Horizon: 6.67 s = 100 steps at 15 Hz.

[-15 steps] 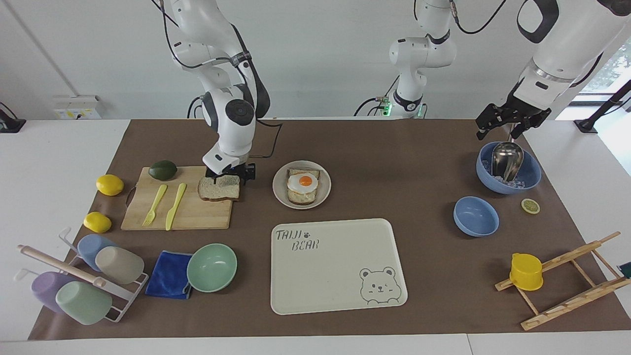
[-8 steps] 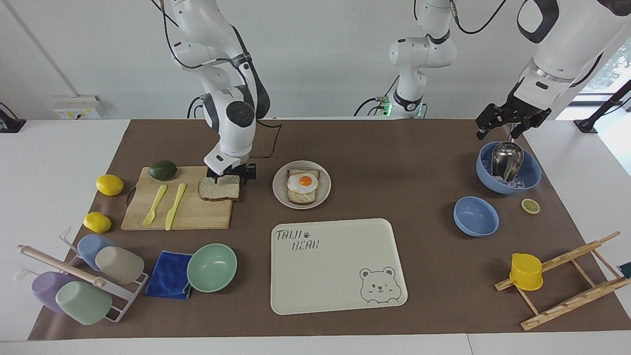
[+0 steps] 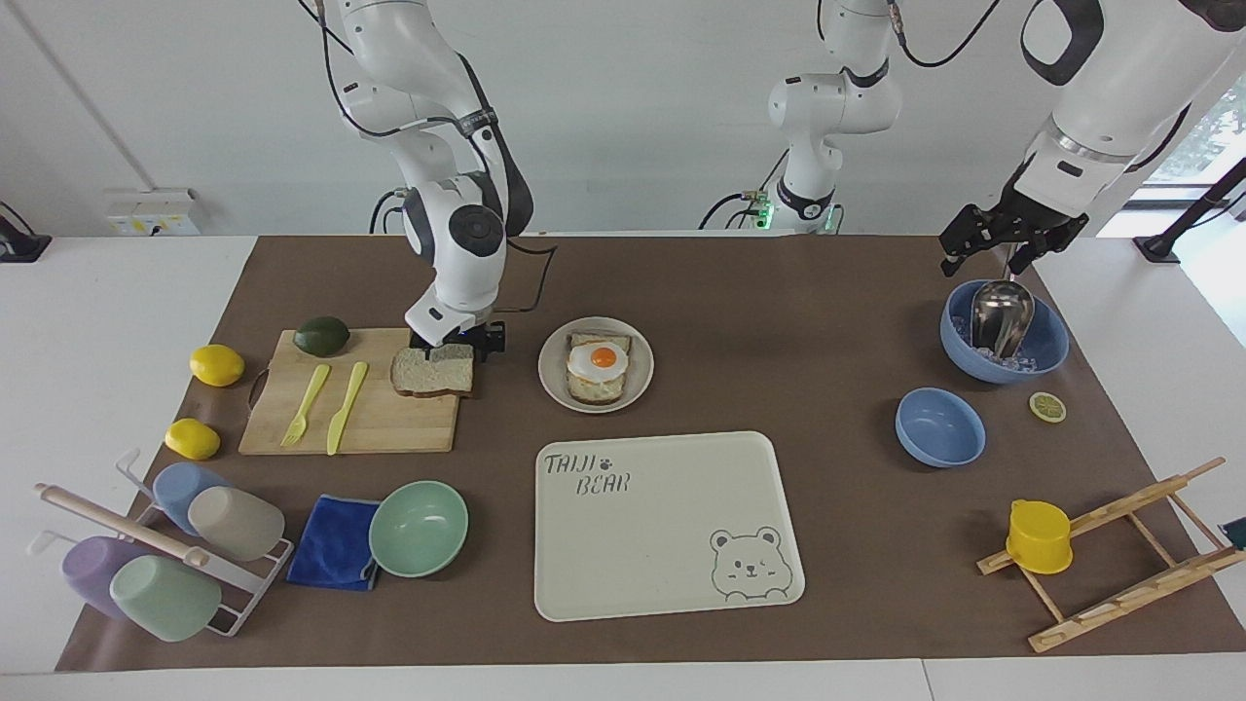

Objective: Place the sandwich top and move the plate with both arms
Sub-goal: 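Lift the bread slice and carry it toward the plate with the right gripper, then lower the bread slice onto the egg-topped bread with the right gripper, then open the right gripper and withdraw while the left gripper reaches the plate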

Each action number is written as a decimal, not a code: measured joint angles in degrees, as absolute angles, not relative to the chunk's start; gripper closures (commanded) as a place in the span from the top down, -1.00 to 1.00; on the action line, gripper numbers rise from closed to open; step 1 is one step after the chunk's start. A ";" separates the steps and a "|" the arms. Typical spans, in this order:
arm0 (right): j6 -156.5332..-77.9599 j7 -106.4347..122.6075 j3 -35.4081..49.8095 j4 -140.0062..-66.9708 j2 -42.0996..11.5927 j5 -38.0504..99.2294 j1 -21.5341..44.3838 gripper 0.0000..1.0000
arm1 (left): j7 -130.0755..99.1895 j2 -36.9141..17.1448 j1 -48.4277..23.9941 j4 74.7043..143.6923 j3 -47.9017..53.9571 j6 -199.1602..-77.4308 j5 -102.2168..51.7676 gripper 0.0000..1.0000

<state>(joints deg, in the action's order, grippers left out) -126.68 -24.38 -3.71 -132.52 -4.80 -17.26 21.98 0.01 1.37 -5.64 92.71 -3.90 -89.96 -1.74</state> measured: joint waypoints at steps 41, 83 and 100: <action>-104.26 -41.75 -2.81 -103.44 -15.32 -10.21 43.00 -1.00 | -0.08 2.61 -4.83 95.23 -4.27 -90.15 -1.63 1.00; -123.43 -43.94 -1.57 -106.45 -17.44 -6.30 43.16 0.62 | -0.08 3.71 -4.77 98.20 -4.31 -92.51 -1.63 1.00; -83.99 -14.01 -2.35 -85.10 -4.67 0.70 12.05 1.00 | -23.71 -2.22 -25.84 116.64 -2.28 -124.94 -13.15 1.00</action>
<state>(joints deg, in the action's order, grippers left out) -83.99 -14.01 -2.35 -85.10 -4.67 0.70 12.05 -23.71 -2.22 -25.84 116.64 -2.28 -124.94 -13.15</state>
